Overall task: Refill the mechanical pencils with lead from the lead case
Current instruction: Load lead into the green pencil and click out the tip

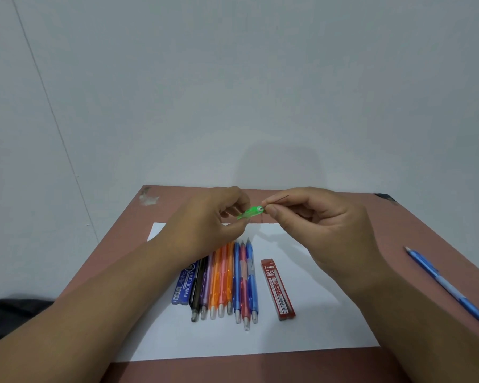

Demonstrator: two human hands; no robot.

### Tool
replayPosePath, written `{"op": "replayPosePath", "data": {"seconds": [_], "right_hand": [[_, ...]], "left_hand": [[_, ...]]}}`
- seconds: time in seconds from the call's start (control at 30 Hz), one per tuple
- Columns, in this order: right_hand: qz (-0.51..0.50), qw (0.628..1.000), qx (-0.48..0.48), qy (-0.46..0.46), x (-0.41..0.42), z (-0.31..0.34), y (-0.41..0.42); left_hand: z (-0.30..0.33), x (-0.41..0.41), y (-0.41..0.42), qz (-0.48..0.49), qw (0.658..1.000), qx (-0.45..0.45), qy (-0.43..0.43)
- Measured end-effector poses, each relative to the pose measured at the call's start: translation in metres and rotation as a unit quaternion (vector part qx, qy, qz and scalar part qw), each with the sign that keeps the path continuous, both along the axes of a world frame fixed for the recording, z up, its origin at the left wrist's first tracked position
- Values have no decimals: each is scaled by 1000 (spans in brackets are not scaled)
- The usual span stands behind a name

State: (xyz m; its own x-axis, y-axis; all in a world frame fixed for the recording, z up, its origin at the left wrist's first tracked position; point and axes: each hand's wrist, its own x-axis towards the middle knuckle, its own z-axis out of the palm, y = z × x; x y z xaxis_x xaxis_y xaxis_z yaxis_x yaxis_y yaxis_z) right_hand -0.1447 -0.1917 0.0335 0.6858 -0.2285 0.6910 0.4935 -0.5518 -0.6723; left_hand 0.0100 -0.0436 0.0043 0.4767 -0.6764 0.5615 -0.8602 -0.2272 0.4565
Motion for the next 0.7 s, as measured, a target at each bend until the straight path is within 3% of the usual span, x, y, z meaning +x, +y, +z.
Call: {"op": "replayPosePath", "data": {"seconds": [0.7], "right_hand": [[-3, 1000, -13, 2, -1, 2, 0]], "left_hand": [[3, -2, 0, 4, 1000, 5, 1]]}}
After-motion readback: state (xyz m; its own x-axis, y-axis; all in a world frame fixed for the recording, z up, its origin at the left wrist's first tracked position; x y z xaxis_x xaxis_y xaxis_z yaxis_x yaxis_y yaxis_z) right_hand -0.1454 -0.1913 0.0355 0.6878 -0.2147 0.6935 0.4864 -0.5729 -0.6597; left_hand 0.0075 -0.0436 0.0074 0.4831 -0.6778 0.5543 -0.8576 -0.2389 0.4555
